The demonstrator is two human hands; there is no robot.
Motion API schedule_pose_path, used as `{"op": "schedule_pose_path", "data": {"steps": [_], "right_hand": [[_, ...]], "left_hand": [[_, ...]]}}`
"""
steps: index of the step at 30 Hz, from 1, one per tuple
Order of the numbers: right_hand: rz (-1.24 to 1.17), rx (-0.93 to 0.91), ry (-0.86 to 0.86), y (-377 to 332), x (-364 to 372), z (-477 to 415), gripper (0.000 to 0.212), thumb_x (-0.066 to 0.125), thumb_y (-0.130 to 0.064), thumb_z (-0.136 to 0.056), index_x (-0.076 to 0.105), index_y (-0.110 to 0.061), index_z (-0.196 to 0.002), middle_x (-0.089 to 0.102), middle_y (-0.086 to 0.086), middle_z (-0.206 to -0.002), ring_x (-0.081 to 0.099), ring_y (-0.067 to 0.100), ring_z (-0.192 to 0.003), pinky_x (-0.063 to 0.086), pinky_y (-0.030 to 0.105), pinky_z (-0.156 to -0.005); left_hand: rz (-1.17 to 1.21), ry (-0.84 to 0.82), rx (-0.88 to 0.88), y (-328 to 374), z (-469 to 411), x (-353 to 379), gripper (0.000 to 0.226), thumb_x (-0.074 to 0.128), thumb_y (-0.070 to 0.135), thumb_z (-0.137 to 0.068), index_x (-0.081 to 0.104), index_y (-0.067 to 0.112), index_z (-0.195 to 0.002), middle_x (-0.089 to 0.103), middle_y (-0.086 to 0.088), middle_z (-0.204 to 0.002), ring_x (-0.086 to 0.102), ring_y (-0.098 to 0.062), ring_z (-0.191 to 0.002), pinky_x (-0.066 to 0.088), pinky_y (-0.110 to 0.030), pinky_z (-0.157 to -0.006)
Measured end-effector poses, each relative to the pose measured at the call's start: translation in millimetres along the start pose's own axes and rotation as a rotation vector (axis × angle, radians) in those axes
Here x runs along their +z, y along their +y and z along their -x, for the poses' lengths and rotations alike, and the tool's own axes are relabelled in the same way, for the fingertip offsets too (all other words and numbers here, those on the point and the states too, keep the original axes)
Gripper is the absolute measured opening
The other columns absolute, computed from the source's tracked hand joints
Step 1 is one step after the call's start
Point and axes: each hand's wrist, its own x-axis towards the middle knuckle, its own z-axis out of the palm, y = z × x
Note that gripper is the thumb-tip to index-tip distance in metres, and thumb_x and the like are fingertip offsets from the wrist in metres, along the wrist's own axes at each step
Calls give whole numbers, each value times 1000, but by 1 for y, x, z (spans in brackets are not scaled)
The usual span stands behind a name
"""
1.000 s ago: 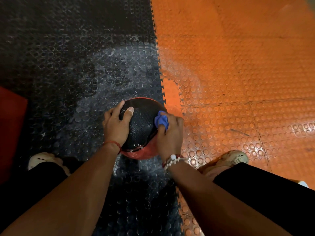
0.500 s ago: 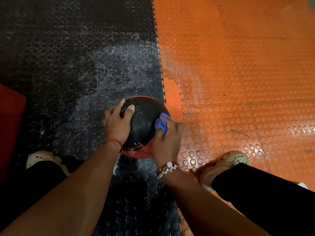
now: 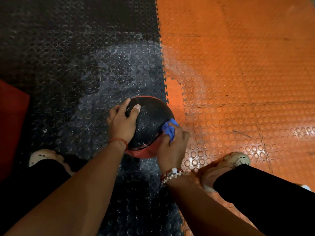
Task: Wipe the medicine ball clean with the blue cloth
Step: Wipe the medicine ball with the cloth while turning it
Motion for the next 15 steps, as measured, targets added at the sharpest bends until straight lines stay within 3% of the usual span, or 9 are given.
{"op": "schedule_pose_path", "data": {"steps": [3,6,9,12,15], "right_hand": [[16,-189,-78,-12,5,-10,37,48,-13,-80,59,-17,-114,44,5,-109,51,18,-94,43,25,-82],[71,-229,-69,-18,5,-34,34,49,-11,-81,60,-16,-113,46,7,-108,53,22,-87,45,26,-74],[154,-46,-74,-4,4,-61,25,47,-11,-89,58,-13,-111,47,5,-109,49,18,-78,39,19,-64],[149,138,-33,16,4,-67,23,45,-16,-91,58,-9,-108,57,13,-109,57,26,-84,41,26,-68],[133,156,11,16,2,-36,24,46,-15,-91,57,-9,-112,50,11,-110,51,23,-81,41,29,-67]], "left_hand": [[10,-3,11,-2,1,-1,50,47,59,-92,43,45,-140,29,3,-149,26,-26,-139,24,-40,-112],[5,-16,17,-2,2,-3,50,47,58,-92,42,45,-141,29,3,-149,25,-26,-139,23,-39,-111],[-5,-33,19,-2,2,-4,50,47,58,-92,41,47,-140,29,3,-149,24,-28,-139,23,-42,-112],[-15,-30,17,-1,1,-3,50,46,58,-92,41,47,-141,29,2,-148,24,-29,-138,24,-43,-111],[-30,-23,13,0,0,-3,51,46,59,-92,41,45,-141,30,2,-148,24,-29,-138,24,-42,-110]]}}
